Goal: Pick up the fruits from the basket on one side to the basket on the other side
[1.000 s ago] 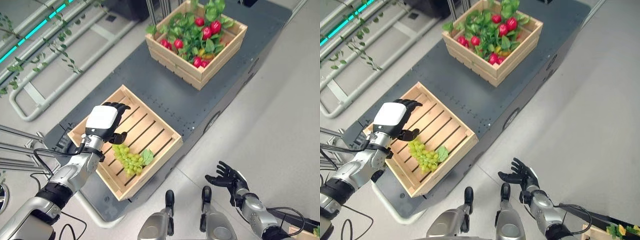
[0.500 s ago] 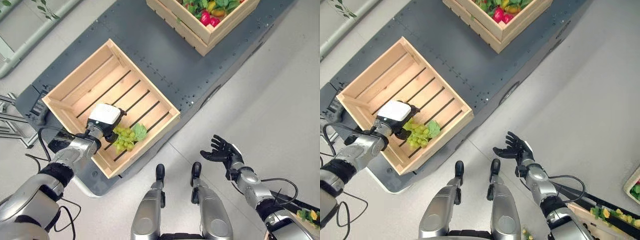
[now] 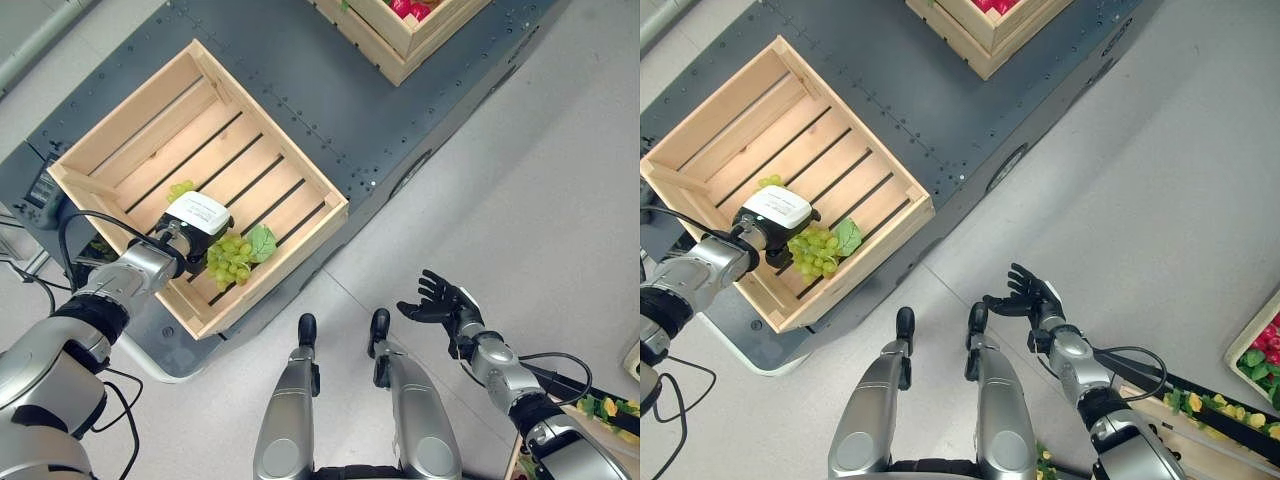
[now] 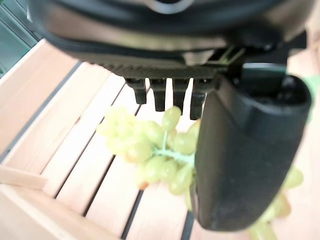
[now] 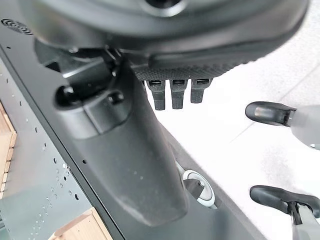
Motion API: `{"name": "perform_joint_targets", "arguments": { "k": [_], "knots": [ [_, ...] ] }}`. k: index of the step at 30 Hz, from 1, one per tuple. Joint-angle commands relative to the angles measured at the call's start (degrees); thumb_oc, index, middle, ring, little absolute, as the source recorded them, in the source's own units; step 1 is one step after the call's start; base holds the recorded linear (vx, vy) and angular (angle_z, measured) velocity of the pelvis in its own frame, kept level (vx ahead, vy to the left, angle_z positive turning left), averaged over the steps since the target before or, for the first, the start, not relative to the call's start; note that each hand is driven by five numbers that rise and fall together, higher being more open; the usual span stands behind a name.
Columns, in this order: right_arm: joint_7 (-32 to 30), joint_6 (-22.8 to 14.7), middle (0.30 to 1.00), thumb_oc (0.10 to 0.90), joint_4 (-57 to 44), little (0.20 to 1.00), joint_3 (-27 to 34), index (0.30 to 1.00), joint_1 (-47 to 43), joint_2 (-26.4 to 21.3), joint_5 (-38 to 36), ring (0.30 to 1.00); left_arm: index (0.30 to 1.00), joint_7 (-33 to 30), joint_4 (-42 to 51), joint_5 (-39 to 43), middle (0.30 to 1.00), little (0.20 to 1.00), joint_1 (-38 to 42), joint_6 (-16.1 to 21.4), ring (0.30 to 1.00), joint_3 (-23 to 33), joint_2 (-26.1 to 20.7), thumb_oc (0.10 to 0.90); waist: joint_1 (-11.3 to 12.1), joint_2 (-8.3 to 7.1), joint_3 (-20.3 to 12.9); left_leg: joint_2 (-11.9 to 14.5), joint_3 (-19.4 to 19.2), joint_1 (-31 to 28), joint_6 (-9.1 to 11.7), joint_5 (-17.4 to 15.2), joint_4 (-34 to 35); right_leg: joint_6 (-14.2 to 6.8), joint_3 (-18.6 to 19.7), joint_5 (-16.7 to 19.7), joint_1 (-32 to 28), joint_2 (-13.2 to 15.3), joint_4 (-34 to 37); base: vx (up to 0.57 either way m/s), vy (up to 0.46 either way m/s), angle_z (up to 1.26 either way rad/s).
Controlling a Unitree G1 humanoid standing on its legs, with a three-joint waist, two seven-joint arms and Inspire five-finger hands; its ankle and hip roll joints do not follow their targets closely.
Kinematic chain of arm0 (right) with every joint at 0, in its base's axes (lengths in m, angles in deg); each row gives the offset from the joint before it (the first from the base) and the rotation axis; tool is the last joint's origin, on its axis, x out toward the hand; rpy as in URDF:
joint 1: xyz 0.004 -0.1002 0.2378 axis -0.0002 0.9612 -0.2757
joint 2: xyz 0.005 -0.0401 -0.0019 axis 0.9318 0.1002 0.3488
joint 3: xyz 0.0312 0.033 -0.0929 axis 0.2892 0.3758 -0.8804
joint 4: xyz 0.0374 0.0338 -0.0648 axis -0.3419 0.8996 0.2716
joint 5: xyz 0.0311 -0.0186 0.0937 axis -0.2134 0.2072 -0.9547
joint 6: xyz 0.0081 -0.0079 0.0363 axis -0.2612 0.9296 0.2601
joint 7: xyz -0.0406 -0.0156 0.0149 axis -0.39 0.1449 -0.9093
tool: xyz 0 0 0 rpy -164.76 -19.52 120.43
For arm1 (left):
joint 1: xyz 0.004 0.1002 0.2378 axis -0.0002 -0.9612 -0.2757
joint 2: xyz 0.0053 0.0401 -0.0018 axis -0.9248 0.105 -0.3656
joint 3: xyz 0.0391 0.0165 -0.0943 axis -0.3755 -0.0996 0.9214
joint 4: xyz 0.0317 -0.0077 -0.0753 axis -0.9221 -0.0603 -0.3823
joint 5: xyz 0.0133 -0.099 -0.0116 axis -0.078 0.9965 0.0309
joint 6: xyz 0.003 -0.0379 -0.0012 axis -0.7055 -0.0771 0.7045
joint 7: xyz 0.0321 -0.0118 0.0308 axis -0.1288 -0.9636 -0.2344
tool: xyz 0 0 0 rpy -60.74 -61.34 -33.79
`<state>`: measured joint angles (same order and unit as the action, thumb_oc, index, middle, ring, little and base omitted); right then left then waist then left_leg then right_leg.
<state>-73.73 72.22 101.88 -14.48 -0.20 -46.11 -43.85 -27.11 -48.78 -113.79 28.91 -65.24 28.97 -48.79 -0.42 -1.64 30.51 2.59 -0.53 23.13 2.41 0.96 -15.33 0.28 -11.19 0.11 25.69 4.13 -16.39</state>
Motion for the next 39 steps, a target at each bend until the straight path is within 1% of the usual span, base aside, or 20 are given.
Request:
{"name": "perform_joint_targets", "arguments": {
  "k": [1, 3, 4, 7, 8, 9, 12, 13, 16, 20, 21, 22, 23, 24, 25, 26, 32, 35, 39],
  "knots": [
    [2.14, -3.84, 0.9, 0.8, -2.4, 0.9, 1.03, 0.9, -0.52, -1.14, -2.72, 0.9, 0.9, -3.04, 1.02, -0.85, 0.9, 0.9, 4.43, 2.25, 0.9, 3.67, -5.44, 0.8, 0.56, -0.63, -0.72, -1.27, -3.88, 3.38, -0.33, 0.15, -5.45, -1.07, -0.52, -5.09, -4.19, 0.18, -5.55, -0.04, 0.004, 0.02],
    [2.0, -3.81, 0.9, 0.8, -2.08, 0.9, 1.16, 0.9, -1.13, -0.8, -2.76, 0.9, 0.9, -3.85, -0.04, -0.36, 0.9, 0.9, 4.52, 4.55, 0.9, 3.36, -5.09, 0.8, 0.63, -1.09, -0.72, -1.25, -4.01, 3.99, -0.48, 0.03, -5.5, -1.23, -0.52, -4.99, -2.93, 0.12, -6.18, -0.04, 0.006, 0.02],
    [1.98, -3.8, 0.9, 0.8, -2.06, 0.9, 1.2, 0.9, -1.17, -0.75, -2.73, 0.9, 0.9, -3.99, -0.26, -0.54, 0.9, 0.9, 4.52, 4.84, 0.9, 3.34, -5.02, 0.8, 0.62, -1.14, -0.72, -1.23, -4.06, 4.07, -0.5, 0.02, -5.5, -1.24, -0.51, -4.97, -2.76, 0.11, -6.25, 0.0, 0.0, 0.0],
    [1.44, -3.46, 0.9, 0.8, -1.72, 0.9, 1.24, 0.9, -1.93, -0.41, -2.97, 0.9, 0.9, -4.89, -1.5, -1.05, 0.9, 0.9, 4.89, 7.55, 0.9, 2.67, -4.51, 0.8, 0.61, -1.5, -0.72, -1.13, -4.3, 5.16, -0.74, -0.23, -5.87, -1.28, -0.34, -4.96, -1.22, -0.07, -7.14, -0.02, 0.003, 0.0],
    [1.42, -3.41, 0.9, 0.8, -1.55, 0.9, 1.21, 0.9, -2.15, -0.4, -3.21, 0.9, 0.9, -5.41, -1.86, -1.09, 0.9, 0.9, 4.96, 7.94, 0.9, 2.48, -4.34, 0.8, 0.58, -1.56, -0.72, -1.08, -4.34, 5.39, -0.77, -0.27, -5.97, -1.28, -0.32, -4.97, -0.92, -0.08, -7.33, -0.04, 0.002, -0.02],
    [1.34, -3.34, 0.9, 0.8, -1.14, 0.9, 1.21, 0.9, -2.71, -0.38, -3.66, 0.9, 0.9, -7.2, -2.42, -0.92, 0.9, 0.9, 5.22, 9.11, 0.9, 2.01, -3.86, 0.8, 0.55, -1.68, -0.72, -0.96, -4.42, 6.13, -0.88, -0.49, -6.34, -1.21, -0.32, -5.04, 0.11, -0.05, -8.02, -0.04, 0.002, -0.02],
    [0.95, -3.55, 0.9, 0.8, -1.07, 0.9, 1.31, 0.9, -2.92, -0.17, -3.95, 0.9, 0.9, -9.2, -2.2, -0.05, 0.9, 0.9, 5.62, 10.38, 0.9, 1.73, -3.69, 0.8, 0.64, -1.8, -0.72, -0.9, -4.34, 7.11, -0.97, -0.67, -6.8, -1.2, -0.44, -5.1, 1.32, 0.01, -8.87, -0.03, 0.0, 0.01],
    [0.83, -3.92, 0.9, 0.8, -1.02, 0.9, 1.5, 0.9, -2.94, -0.17, -4.33, 0.9, 0.9, -11.14, -2.03, 0.34, 0.9, 0.9, 5.56, 11.81, 0.9, 1.74, -3.6, 0.8, 0.73, -1.87, -0.72, -0.87, -4.26, 7.84, -1.04, -0.84, -7.16, -1.16, -0.55, -5.14, 2.13, 0.1, -9.39, 0.0, 0.0, 0.0],
    [0.31, -4.5, 0.9, 0.8, -1.52, 0.9, 1.86, 0.9, -2.86, -0.23, -4.82, 0.9, 0.9, -13.44, -0.79, 1.22, 0.9, 0.9, 5.39, 12.81, 0.9, 1.8, -3.69, 0.8, 0.86, -1.97, -0.72, -0.87, -4.07, 9.23, -1.11, -1.15, -7.84, -1.22, -0.68, -5.15, 3.6, 0.21, -10.28, -0.03, -0.013, 0.01],
    [-0.03, -5.07, 0.9, 0.8, -1.78, 0.9, 2.24, 0.9, -2.74, -0.2, -4.92, 0.9, 0.9, -12.91, -0.76, -0.17, 0.9, 0.9, 4.74, 12.86, 0.9, 1.98, -3.03, 0.8, 0.9, -1.95, -0.72, -0.85, -4.15, 10.19, -1.21, -1.72, -8.56, -1.31, -0.91, -5.53, 4.94, 0.51, -11.59, -0.03, 0.0, 0.02],
    [-0.36, -5.0, 0.9, 0.8, -1.71, 0.9, 2.42, 0.9, -3.71, -0.3, -5.09, 0.9, 0.9, -13.85, -1.46, -0.93, 0.9, 0.9, 4.24, 12.29, 0.9, 2.07, -2.58, 0.8, 0.92, -1.84, -0.72, -0.73, -4.01, 10.97, -1.28, -1.47, -8.49, -1.24, -1.0, -5.26, 6.02, 0.5, -12.03, -0.06, 0.016, 0.03],
    [-0.76, -5.16, 0.9, 0.8, -1.64, 0.9, 2.34, 0.9, -4.23, -0.39, -5.59, 0.9, 0.9, -14.12, -1.79, -0.03, 0.9, 0.9, 3.77, 11.19, 0.9, 2.07, -2.05, 0.8, 0.97, -1.87, -0.72, -0.61, -4.15, 11.33, -1.35, -1.89, -8.85, -1.23, -1.08, -5.77, 6.56, 0.63, -12.92, -0.06, 0.011, 0.02],
    [-0.81, -5.17, 0.9, 0.8, -1.66, 0.9, 2.35, 0.9, -4.27, -0.41, -5.65, 0.9, 0.9, -14.05, -1.81, -0.03, 0.9, 0.9, 3.77, 11.1, 0.9, 2.08, -1.99, 0.8, 0.98, -1.87, -0.72, -0.58, -4.18, 11.38, -1.36, -1.9, -8.88, -1.23, -1.11, -5.79, 6.63, 0.66, -13.01, -0.05, -0.002, 0.02],
    [-1.08, -5.27, 0.9, 0.8, -1.65, 0.9, 2.51, 0.9, -4.6, -0.48, -5.98, 0.9, 0.9, -13.76, -1.9, 0.16, 0.9, 0.9, 3.65, 10.2, 0.9, 2.08, -1.53, 0.8, 0.98, -1.86, -0.72, -0.48, -4.25, 11.69, -1.39, -1.93, -8.98, -1.24, -1.19, -5.85, 7.1, 0.73, -13.45, -0.04, -0.003, 0.02],
    [-1.19, -5.42, 0.9, 0.8, -1.6, 0.9, 2.59, 0.9, -4.72, -0.49, -6.15, 0.9, 0.566, -13.96, -1.91, 0.2, 0.566, 0.566, 3.6, 9.85, 0.566, 2.05, -1.33, 0.577, 0.97, -1.85, -0.72, -0.48, -4.24, 11.81, -1.41, -1.93, -9.02, -1.25, -1.2, -5.86, 7.28, 0.74, -13.59, -0.07, 0.004, 0.02],
    [-1.51, -5.43, 0.9, 0.8, -1.47, 0.9, 2.77, 0.9, -5.36, -0.62, -7.0, 0.9, 0.3, -14.67, -2.07, 0.64, 0.3, 0.3, 3.6, 9.47, 0.3, 2.0, -0.71, 0.4, 1.04, -1.79, -0.72, -0.54, -4.18, 12.2, -1.46, -1.95, -9.02, -1.23, -1.25, -5.96, 7.83, 0.76, -13.99, -0.07, 0.007, 0.02],
    [-0.99, -6.27, 0.9, 0.8, -1.11, 0.9, 3.88, 0.9, -5.77, -0.94, -8.69, 0.9, 0.3, -17.26, -1.54, 0.26, 0.3, 0.3, 4.12, 9.83, 0.3, 2.29, -0.68, 0.4, 1.27, -1.55, -0.72, -0.84, -4.18, 11.58, -1.75, -2.35, -8.67, -1.56, -1.36, -5.88, 7.86, 1.03, -14.35, -0.05, -0.007, 0.04],
    [-0.67, -6.91, 0.9, 0.8, -1.64, 0.9, 4.18, 0.9, -5.7, -0.81, -9.06, 0.9, 0.3, -19.32, -1.41, 0.13, 0.3, 0.3, 3.86, 9.99, 0.3, 2.81, -1.23, 0.4, 1.12, -1.51, -0.72, -0.82, -4.57, 10.13, -1.91, -2.69, -8.27, -1.9, -1.29, -5.58, 6.89, 1.05, -13.8, -0.04, -0.006, 0.01],
    [-1.26, -7.14, 0.9, 0.8, -2.52, 0.9, 4.62, 0.9, -5.28, -0.89, -9.41, 0.9, 0.3, -21.23, 0.05, 3.5, 0.3, 0.3, 3.62, 10.1, 0.3, 3.63, -1.56, 0.4, 0.81, -1.17, -0.72, -1.04, -5.12, 7.69, -1.93, -3.16, -7.9, -2.08, -1.01, -5.44, 4.77, 1.14, -12.79, 0.0, 0.0, 0.0]
  ]
}}
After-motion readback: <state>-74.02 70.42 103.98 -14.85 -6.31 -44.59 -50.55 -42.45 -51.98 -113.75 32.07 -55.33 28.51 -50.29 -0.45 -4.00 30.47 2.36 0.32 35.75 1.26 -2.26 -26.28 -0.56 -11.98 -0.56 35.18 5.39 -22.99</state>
